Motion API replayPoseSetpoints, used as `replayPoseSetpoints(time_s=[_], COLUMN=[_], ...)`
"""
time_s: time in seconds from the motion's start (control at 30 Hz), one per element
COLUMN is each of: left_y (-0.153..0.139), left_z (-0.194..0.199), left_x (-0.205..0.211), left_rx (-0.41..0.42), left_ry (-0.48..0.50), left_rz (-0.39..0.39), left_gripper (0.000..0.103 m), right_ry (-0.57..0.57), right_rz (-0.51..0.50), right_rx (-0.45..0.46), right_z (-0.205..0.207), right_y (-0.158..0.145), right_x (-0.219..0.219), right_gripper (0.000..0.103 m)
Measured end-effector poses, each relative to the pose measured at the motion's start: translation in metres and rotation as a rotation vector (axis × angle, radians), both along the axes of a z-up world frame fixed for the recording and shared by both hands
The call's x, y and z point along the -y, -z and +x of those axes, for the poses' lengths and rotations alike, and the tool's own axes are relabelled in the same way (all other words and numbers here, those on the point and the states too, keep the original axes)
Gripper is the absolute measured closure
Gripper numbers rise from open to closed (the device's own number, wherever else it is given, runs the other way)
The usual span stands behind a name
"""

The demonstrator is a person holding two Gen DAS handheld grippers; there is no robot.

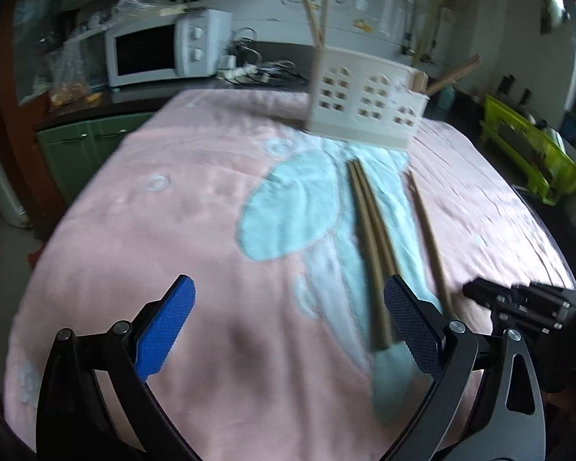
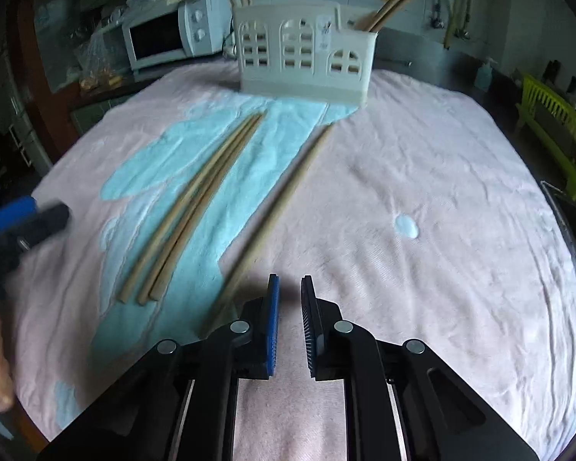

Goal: Organize utensils
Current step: 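Close the left gripper on a chopstick while the right gripper grasps another chopstick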

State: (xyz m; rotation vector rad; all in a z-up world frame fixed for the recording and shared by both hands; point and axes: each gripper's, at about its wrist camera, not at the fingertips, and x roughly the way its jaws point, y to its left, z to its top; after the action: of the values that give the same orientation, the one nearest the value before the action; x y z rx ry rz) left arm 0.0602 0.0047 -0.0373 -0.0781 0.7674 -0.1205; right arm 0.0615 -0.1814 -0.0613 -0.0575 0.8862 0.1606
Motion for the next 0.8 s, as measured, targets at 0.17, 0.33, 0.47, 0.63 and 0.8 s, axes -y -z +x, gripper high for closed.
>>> replayPoseSetpoints(time_s=[0.17, 0.33, 0.47, 0.63, 0.8], left_y=[0.013, 0.022, 0.028, 0.032, 0.031], left_z=[0.011, 0.018, 0.023, 0.026, 0.029], left_x=[0.022, 0.037, 0.046, 0.055, 0.052], left_rx=[-0.065, -0.1, -0.123, -0.119, -0.112], left_ry=[0.055, 0.092, 0.106, 0.102, 0.084], left_rz=[-0.016, -0.021, 0.0, 0.056, 0.12], left_gripper=[0.032, 0.049, 0.061, 0.068, 0.074], right_ry=[-0.018, -0.008, -0.002, 0.0, -0.007], right_rz=[0.035, 0.06, 0.075, 0.089, 0.1], right_rx=[0.03, 0.028, 0.018, 0.015, 0.007], right_z=[-0.005, -0.005, -0.006, -0.006, -0.005], right_y=[-0.012, -0.013, -0.01, -0.009, -0.006], right_x=[0.0, 0.005, 0.01, 0.014, 0.014], right_gripper=[0.091, 0.09, 0.088, 0.087, 0.086])
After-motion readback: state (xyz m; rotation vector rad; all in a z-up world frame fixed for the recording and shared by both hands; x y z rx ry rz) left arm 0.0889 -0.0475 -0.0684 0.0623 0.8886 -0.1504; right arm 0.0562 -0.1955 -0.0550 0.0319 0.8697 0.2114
